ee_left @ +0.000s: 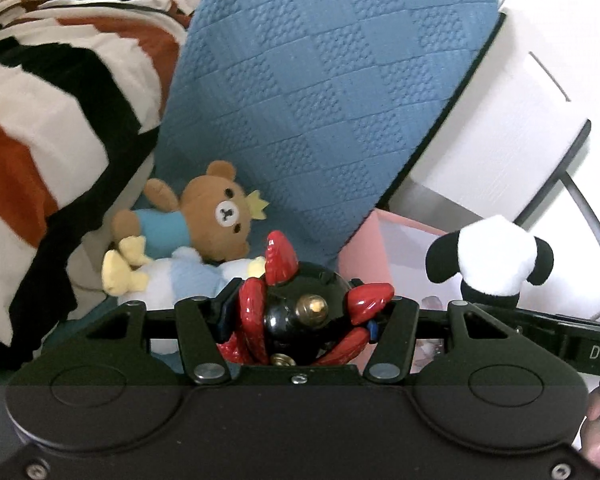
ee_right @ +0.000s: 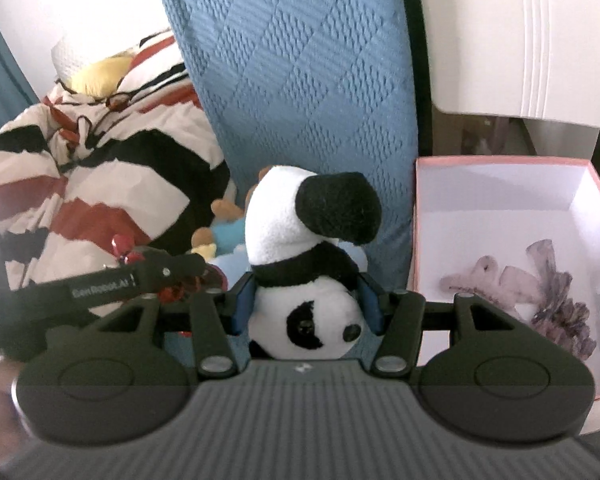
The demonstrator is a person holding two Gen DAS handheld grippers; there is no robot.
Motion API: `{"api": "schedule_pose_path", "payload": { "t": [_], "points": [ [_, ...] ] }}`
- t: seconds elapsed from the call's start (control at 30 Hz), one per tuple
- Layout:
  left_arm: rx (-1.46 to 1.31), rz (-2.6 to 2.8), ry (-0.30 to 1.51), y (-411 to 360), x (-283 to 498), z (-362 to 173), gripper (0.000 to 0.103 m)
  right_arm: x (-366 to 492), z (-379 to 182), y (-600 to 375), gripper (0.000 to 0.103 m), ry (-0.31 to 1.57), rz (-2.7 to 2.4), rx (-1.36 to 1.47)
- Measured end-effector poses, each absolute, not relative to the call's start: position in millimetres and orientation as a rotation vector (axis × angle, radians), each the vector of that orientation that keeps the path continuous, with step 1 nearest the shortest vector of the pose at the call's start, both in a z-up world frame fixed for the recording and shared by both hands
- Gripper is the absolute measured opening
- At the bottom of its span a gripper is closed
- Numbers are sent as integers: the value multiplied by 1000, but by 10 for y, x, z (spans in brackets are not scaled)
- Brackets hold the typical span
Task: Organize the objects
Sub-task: 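Lift red-black toy with left gripper while right gripper lifts panda plush, then carry red-black toy over box with left gripper while right carries panda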
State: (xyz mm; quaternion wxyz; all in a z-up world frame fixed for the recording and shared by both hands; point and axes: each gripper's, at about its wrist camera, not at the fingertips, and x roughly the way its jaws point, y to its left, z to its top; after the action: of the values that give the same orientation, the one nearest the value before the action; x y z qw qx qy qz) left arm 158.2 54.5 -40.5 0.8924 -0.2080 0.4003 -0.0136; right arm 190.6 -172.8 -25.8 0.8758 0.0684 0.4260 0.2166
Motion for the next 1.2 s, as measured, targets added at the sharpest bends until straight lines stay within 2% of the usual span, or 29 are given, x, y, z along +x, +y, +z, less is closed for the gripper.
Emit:
{"api": "schedule_pose_path", "payload": {
  "t": [0.37,0.7,1.2],
  "points": [
    [-389,-113,780,88,1810,73,53,1929,46,-2096,57,834,420,172],
    [-346,-197,753,-494,1952,282,53,1882,192,-2623,57,782,355,199],
    [-348,-229,809,-1240,2071,27,53,1902,-118,-3358,57,795,264,261]
  ]
}}
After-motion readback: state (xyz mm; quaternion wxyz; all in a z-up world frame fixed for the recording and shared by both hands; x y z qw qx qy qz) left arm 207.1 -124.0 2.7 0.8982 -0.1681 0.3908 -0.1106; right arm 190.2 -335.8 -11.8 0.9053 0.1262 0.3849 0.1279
